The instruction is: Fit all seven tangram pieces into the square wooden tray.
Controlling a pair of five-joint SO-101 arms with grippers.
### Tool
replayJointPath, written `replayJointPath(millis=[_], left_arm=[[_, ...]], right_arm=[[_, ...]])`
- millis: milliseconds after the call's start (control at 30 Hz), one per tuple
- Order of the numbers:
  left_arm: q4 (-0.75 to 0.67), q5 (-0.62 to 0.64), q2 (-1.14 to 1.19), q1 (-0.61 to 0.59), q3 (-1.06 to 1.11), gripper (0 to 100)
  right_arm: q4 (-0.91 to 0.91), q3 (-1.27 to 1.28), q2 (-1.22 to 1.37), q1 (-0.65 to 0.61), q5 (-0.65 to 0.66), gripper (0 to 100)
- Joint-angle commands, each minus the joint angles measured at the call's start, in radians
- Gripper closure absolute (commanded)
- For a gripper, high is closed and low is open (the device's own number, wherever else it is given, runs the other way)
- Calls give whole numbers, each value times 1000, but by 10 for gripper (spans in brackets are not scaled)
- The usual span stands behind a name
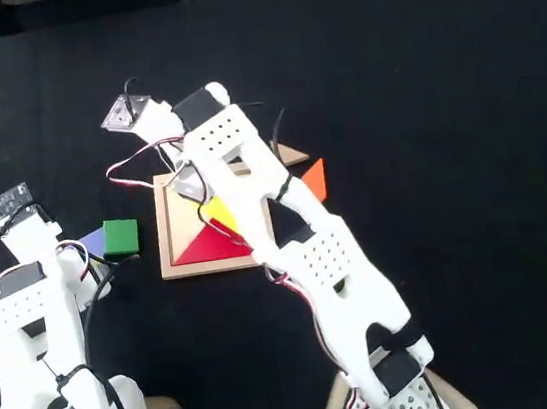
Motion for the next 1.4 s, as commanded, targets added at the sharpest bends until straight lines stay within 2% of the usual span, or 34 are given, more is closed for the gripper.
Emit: replayJointPath(millis=[0,167,267,367,500,633,833,1133,1367], left_arm=[[-12,9,0,13,-42,798],[-12,9,0,13,-42,798],[-12,9,0,15,-42,798],[-12,11,0,15,-42,798],[-9,11,0,15,-41,798],[-9,11,0,15,-41,798],[-11,11,0,15,-41,798],[-14,11,0,15,-41,798],[-14,12,0,15,-41,798]], right_arm=[[37,125,-151,0,-18,750],[17,426,-346,-44,-49,761],[-94,576,-433,-31,-152,805],[-235,722,-458,-23,-247,808],[-376,852,-458,-23,-249,807],[-382,858,-461,-20,-226,783],[-382,862,-460,-17,-170,650],[-318,763,-460,-5,-129,649],[-339,720,-456,41,-129,649]])
